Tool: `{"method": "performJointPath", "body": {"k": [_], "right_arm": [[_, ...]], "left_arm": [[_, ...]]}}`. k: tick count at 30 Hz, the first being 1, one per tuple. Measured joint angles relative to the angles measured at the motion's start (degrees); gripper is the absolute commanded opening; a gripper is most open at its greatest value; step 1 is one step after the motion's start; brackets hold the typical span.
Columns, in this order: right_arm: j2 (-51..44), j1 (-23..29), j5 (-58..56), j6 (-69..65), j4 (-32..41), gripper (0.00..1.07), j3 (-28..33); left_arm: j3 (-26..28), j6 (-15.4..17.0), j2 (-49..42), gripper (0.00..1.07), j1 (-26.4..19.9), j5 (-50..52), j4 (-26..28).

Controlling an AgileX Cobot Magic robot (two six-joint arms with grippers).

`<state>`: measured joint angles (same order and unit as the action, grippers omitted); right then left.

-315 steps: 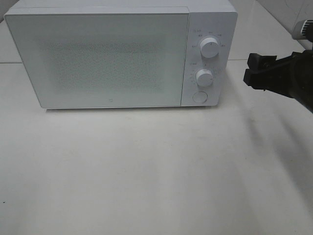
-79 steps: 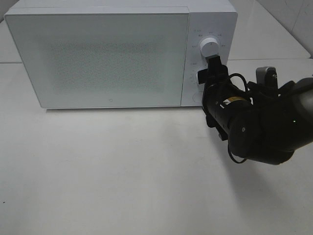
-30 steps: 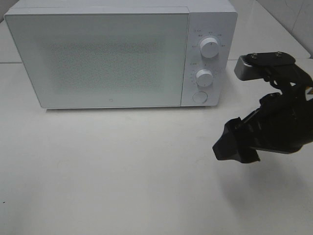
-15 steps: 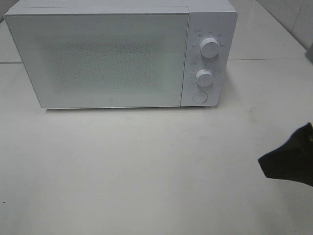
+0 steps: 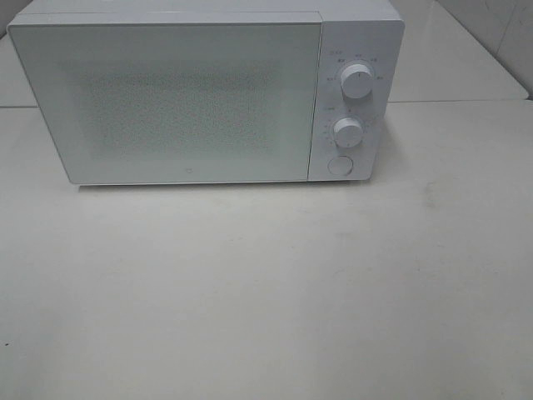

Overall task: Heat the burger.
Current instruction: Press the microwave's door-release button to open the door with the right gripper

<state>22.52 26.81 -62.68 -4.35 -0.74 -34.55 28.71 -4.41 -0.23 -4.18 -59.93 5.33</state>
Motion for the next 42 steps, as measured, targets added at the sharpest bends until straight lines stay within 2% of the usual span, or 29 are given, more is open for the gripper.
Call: {"method": "performJointPath", "body": {"k": [4, 5, 6, 8, 9, 11, 14, 16, 24, 38, 42], "right_arm": [[-3.6, -3.4, -0.7, -1.5, -1.3, 0.76, 2.8], [-5.3, -6.2, -0.6, -1.7, -1.5, 0.76, 3.2], [-5.3, -6.2, -0.6, -1.7, -1.5, 0.76, 3.2], [-8.5, -10.6, 1.1, -1.7, -1.8, 0.76, 3.8], [-8.5, -10.6, 1.1, -1.7, -1.8, 0.76, 3.8], [-12.2, -14.2, 2.4, -1.4, -1.8, 0.76, 5.0], [-13.4, -14.9, 2.5, -1.3, -1.8, 0.76, 5.2], [-17.5, -16.3, 2.6, -1.3, -1.8, 0.76, 5.3], [-22.8, -16.3, 2.7, -1.3, -1.8, 0.76, 5.4], [-22.6, -16.3, 3.1, -1.3, -1.4, 0.76, 5.3], [-17.8, -16.3, 6.3, -1.3, -0.6, 0.76, 4.5]], "left_arm": [[0.0, 0.0, 0.0, 0.98, 0.0, 0.0, 0.0], [0.0, 0.0, 0.0, 0.98, 0.0, 0.0, 0.0], [0.0, 0.0, 0.0, 0.98, 0.0, 0.0, 0.0], [0.0, 0.0, 0.0, 0.98, 0.0, 0.0, 0.0], [0.0, 0.0, 0.0, 0.98, 0.0, 0.0, 0.0], [0.0, 0.0, 0.0, 0.98, 0.0, 0.0, 0.0], [0.0, 0.0, 0.0, 0.98, 0.0, 0.0, 0.0], [0.0, 0.0, 0.0, 0.98, 0.0, 0.0, 0.0], [0.0, 0.0, 0.0, 0.98, 0.0, 0.0, 0.0], [0.0, 0.0, 0.0, 0.98, 0.0, 0.0, 0.0], [0.0, 0.0, 0.0, 0.98, 0.0, 0.0, 0.0]]}}
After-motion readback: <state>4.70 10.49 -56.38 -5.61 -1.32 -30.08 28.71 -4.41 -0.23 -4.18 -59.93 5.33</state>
